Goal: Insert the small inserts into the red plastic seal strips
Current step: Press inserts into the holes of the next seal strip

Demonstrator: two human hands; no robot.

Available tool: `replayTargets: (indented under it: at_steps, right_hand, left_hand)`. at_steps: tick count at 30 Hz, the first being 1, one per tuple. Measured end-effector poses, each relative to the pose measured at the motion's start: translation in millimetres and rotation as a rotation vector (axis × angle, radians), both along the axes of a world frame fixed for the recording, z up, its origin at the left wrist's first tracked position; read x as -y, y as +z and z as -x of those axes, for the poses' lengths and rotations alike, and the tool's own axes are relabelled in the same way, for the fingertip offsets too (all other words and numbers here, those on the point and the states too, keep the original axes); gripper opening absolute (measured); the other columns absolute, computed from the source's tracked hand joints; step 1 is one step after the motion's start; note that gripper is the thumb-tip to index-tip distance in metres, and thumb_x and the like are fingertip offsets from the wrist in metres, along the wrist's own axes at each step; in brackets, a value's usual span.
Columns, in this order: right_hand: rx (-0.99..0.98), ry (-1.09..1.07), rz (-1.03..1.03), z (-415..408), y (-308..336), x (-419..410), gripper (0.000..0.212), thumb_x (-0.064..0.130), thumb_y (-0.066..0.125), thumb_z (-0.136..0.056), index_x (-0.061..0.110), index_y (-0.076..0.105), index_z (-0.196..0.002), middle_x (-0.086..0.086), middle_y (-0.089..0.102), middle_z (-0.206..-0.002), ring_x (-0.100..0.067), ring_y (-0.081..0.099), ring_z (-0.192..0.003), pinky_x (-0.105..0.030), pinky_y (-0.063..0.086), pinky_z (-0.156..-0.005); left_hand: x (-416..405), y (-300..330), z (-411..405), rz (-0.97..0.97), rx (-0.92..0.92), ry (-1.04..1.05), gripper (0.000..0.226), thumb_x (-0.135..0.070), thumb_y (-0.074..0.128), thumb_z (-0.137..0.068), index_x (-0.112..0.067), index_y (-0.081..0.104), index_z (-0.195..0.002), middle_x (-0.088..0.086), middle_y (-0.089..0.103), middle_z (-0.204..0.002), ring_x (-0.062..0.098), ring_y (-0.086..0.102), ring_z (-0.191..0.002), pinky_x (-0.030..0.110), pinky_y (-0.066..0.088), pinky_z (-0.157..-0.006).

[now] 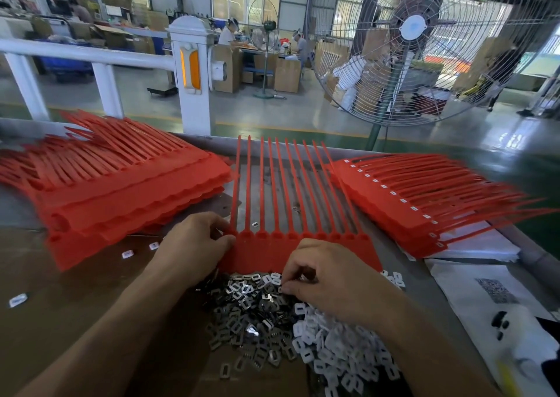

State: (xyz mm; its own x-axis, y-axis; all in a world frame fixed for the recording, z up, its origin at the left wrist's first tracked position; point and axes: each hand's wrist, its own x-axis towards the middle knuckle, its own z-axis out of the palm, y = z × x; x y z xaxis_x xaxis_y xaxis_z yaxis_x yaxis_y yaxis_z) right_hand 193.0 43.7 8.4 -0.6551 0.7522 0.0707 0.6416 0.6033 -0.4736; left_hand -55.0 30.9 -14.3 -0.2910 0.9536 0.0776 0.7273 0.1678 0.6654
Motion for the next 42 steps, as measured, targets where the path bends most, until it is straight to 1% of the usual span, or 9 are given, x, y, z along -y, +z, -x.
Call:
replayTargets:
  at_steps: [3, 10, 16, 19, 22, 26, 30, 38, 42]
  right_hand:
    - [0.015, -0.001, 0.009, -0.6, 0.6, -0.6, 0.02, 0.052, 0.077, -0.086, 0.035, 0.073, -0.096, 0.02, 0.06, -0.1, 0.003, 0.057, -0.095, -0.026, 0.05, -0.089]
    - [0.006, 0.025, -0.031, 3.6, -1.1, 1.3, 0.003, 0.035, 0.074, -0.093, 0.033, 0.073, -0.092, 0.019, 0.059, -0.099, 0.002, 0.056, -0.096, -0.027, 0.05, -0.09]
    - [-0.09, -0.012, 0.028, 1.8, -0.8, 1.2, 0.009, 0.031, 0.07, -0.094, 0.033, 0.068, -0.086, 0.019, 0.062, -0.097, 0.0, 0.061, -0.091, -0.023, 0.053, -0.083]
    - [-0.162, -0.03, 0.096, 0.8, -1.0, 0.8, 0.009, 0.033, 0.069, -0.095, 0.033, 0.067, -0.086, 0.018, 0.066, -0.095, -0.002, 0.064, -0.086, -0.021, 0.055, -0.077]
    - [-0.31, -0.069, 0.192, 2.3, 1.4, -1.6, 0.009, 0.039, 0.068, -0.094, 0.034, 0.069, -0.087, 0.015, 0.07, -0.082, 0.0, 0.062, -0.067, -0.016, 0.052, -0.063]
    - [-0.44, -0.18, 0.325, 9.3, 10.2, -17.8, 0.032, 0.062, 0.063, -0.079, 0.036, 0.073, -0.094, 0.008, 0.076, -0.09, -0.015, 0.072, -0.082, -0.033, 0.06, -0.083]
    - [-0.465, -0.201, 0.367, 20.5, 11.7, -32.5, 0.039, 0.067, 0.062, -0.073, 0.035, 0.075, -0.092, 0.006, 0.078, -0.09, -0.015, 0.073, -0.089, -0.048, 0.055, -0.097]
    - [-0.522, -0.221, 0.356, 23.3, -12.5, -25.8, 0.032, 0.06, 0.063, -0.084, 0.032, 0.074, -0.093, 0.007, 0.075, -0.085, -0.004, 0.066, -0.076, -0.032, 0.051, -0.078]
    - [-0.548, -0.227, 0.375, 23.2, -13.9, -25.8, 0.032, 0.059, 0.063, -0.086, 0.03, 0.074, -0.094, 0.009, 0.073, -0.082, -0.005, 0.066, -0.075, -0.034, 0.052, -0.078]
  left_hand:
    - [0.6, 0.9, -0.9, -0.007, -0.004, 0.003, 0.013, -0.039, 0.071, -0.091, -0.036, 0.069, -0.104, -0.014, 0.067, -0.089, -0.001, 0.062, -0.077, 0.017, 0.04, -0.059]
    - [2.9, 3.9, -3.1, -0.013, -0.004, 0.011, 0.015, -0.041, 0.07, -0.091, -0.034, 0.07, -0.105, -0.014, 0.068, -0.089, -0.001, 0.063, -0.077, 0.019, 0.041, -0.059]
    - [3.9, 6.4, -3.8, 0.003, -0.008, 0.012, 0.016, -0.039, 0.071, -0.091, -0.034, 0.071, -0.105, -0.015, 0.068, -0.088, -0.002, 0.062, -0.076, 0.018, 0.042, -0.06]
    - [6.1, 8.1, -5.3, 0.004, -0.097, 0.038, 0.028, -0.045, 0.069, -0.09, -0.033, 0.068, -0.115, -0.013, 0.068, -0.101, 0.008, 0.065, -0.093, 0.035, 0.053, -0.084]
    - [7.7, 9.5, -7.3, -0.11, -0.193, 0.066, 0.034, -0.043, 0.068, -0.091, -0.03, 0.065, -0.122, -0.009, 0.066, -0.117, 0.014, 0.061, -0.111, 0.047, 0.047, -0.1]
    - [9.8, 15.9, -18.5, -0.288, 0.084, -0.113, 0.012, -0.03, 0.072, -0.092, -0.035, 0.071, -0.102, -0.017, 0.07, -0.095, 0.0, 0.064, -0.086, 0.022, 0.053, -0.076]
    - [15.0, 19.6, -30.7, -0.352, 0.161, -0.342, 0.019, -0.017, 0.073, -0.091, -0.032, 0.071, -0.102, -0.014, 0.07, -0.091, 0.007, 0.064, -0.085, 0.018, 0.047, -0.072]
    - [18.2, 22.4, -33.9, -0.41, 0.056, -0.429, 0.014, -0.015, 0.074, -0.089, -0.028, 0.074, -0.095, -0.016, 0.072, -0.09, 0.005, 0.065, -0.088, 0.026, 0.05, -0.076]
    - [17.4, 19.4, -35.6, -0.446, 0.027, -0.416, 0.016, -0.015, 0.075, -0.089, -0.03, 0.074, -0.095, -0.018, 0.071, -0.089, 0.003, 0.065, -0.087, 0.022, 0.049, -0.073]
